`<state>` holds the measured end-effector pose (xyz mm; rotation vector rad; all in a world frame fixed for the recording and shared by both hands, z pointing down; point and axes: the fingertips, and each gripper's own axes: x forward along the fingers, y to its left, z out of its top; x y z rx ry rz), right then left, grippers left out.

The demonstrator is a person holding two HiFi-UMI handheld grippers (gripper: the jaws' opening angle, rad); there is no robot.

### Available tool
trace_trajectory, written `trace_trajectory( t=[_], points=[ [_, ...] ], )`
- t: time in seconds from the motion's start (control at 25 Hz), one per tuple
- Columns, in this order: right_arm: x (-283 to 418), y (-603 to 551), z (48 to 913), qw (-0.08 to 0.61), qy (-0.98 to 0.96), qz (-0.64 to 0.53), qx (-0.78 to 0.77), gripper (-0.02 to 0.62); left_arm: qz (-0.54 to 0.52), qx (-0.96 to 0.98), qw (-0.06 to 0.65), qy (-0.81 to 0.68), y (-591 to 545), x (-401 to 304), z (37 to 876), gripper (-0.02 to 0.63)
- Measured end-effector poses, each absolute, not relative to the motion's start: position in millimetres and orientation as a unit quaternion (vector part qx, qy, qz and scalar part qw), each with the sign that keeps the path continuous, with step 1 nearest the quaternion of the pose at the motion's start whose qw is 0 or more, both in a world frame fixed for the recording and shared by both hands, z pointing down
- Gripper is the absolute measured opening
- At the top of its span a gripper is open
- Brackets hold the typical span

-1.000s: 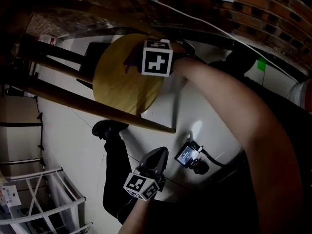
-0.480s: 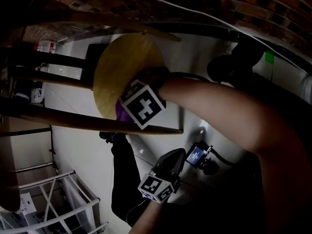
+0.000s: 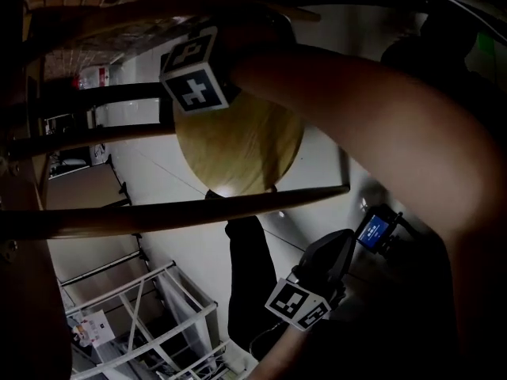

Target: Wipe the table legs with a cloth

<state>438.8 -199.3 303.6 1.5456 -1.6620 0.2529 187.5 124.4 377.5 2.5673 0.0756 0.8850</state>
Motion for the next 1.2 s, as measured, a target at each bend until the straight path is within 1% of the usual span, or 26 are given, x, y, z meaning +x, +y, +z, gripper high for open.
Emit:
trace_trajectory(
  t=[0.08, 0.12, 0.24, 0.32, 0.4, 0.44, 0.48, 0.56, 0.64, 0.72, 0.84, 0.92, 1.0, 1.08, 1.2],
  points=[
    [422.6, -202.9, 303.0, 0.421, -0.677, 0.083, 0.598, 0.069, 0.322, 0.922, 0.213, 0.032, 126.1, 189.6, 375.7, 0.012],
    [393.5, -200.0, 303.0, 0.414, -0.717, 0.064, 0.557, 0.069, 0.323, 0.922, 0.211, 0.037, 127.6, 191.7, 375.7, 0.012],
    [273.8, -160.1, 300.3, 0.388, -0.857, -0.006, 0.338, 0.069, 0.310, 0.929, 0.196, 0.042, 128.4, 204.9, 371.6, 0.012],
    [218.5, -120.7, 297.9, 0.379, -0.904, -0.032, 0.194, 0.072, 0.286, 0.938, 0.192, 0.034, 128.7, 217.2, 358.3, 0.012],
    [195.2, -98.1, 295.9, 0.376, -0.919, -0.054, 0.106, 0.074, 0.266, 0.944, 0.195, 0.036, 130.1, 226.7, 341.9, 0.012],
    [193.4, -98.5, 295.1, 0.376, -0.920, -0.060, 0.093, 0.074, 0.258, 0.945, 0.196, 0.040, 130.5, 230.9, 334.4, 0.012],
    [197.1, -106.8, 294.6, 0.377, -0.919, -0.059, 0.101, 0.072, 0.253, 0.946, 0.197, 0.044, 130.7, 234.6, 328.4, 0.012],
    [221.1, -146.9, 294.3, 0.385, -0.903, -0.043, 0.186, 0.075, 0.248, 0.946, 0.202, 0.048, 129.4, 239.9, 321.2, 0.012],
    [267.1, -199.3, 294.1, 0.394, -0.862, -0.014, 0.319, 0.075, 0.246, 0.945, 0.211, 0.046, 126.4, 243.6, 319.2, 0.012],
    [322.9, -236.3, 294.7, 0.409, -0.811, 0.016, 0.418, 0.077, 0.242, 0.945, 0.217, 0.041, 123.1, 247.3, 319.3, 0.012],
    [387.4, -268.8, 298.9, 0.435, -0.740, 0.053, 0.510, 0.075, 0.247, 0.942, 0.224, 0.027, 120.9, 244.1, 321.6, 0.012],
    [408.5, -283.7, 302.3, 0.441, -0.706, 0.061, 0.550, 0.073, 0.259, 0.938, 0.230, 0.028, 121.1, 240.4, 327.3, 0.012],
    [390.6, -291.8, 302.1, 0.438, -0.720, 0.048, 0.536, 0.060, 0.262, 0.936, 0.232, 0.032, 121.5, 243.2, 330.3, 0.012],
    [329.8, -286.5, 299.5, 0.430, -0.779, 0.004, 0.457, 0.057, 0.259, 0.938, 0.230, 0.038, 123.9, 248.3, 330.2, 0.012],
    [226.9, -246.6, 296.5, 0.402, -0.865, -0.060, 0.295, 0.057, 0.260, 0.936, 0.231, 0.049, 131.5, 251.5, 328.8, 0.012]
  ],
)
